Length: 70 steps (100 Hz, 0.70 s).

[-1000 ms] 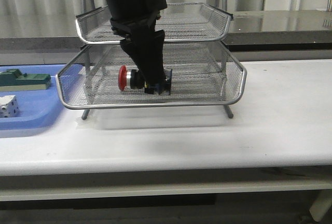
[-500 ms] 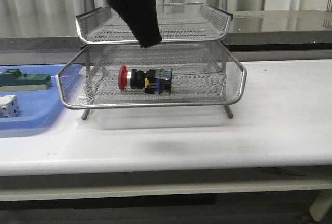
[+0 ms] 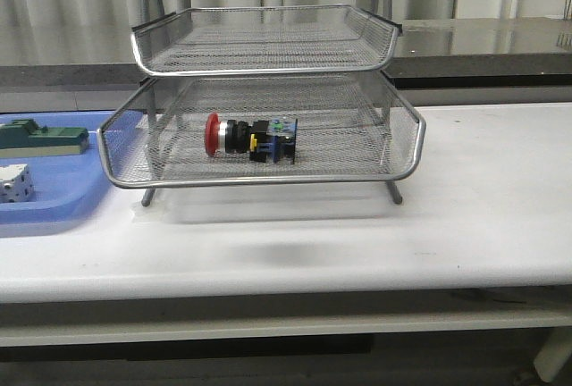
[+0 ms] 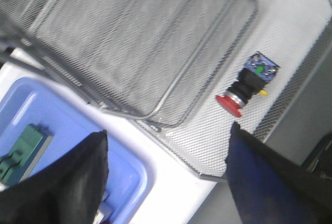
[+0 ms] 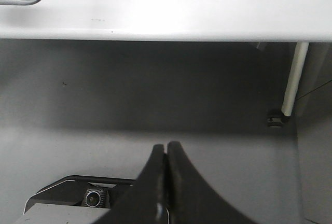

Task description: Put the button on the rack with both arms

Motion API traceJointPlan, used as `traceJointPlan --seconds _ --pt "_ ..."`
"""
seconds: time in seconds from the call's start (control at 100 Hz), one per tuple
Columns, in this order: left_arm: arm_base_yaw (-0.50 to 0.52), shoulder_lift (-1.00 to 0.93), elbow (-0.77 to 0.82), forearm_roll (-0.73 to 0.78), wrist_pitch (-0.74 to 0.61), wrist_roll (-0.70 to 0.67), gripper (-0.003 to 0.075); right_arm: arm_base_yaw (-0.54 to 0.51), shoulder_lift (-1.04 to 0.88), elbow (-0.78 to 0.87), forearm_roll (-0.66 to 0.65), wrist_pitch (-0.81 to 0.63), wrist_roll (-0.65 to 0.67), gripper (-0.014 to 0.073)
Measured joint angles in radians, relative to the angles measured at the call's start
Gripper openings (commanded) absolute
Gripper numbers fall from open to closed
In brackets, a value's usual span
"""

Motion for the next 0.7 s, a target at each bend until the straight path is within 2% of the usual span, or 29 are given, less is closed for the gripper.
traceJointPlan --seconds 0.19,0.38,0.7 --pt "0.134 -0.123 0.084 0.009 0.001 -0.06 0.0426 0.0 0.0 0.0 0.0 0.0 0.0 -0.0069" --pt "0.253 -0.268 0.267 0.015 -0.063 -0.108 0.0426 0.0 0.0 0.0 0.0 0.0 0.0 -0.0069" --pt "0.284 -0.553 0.682 0.011 -0.25 -0.191 0.0426 0.0 0.0 0.0 0.0 0.0 0.0 -0.0069"
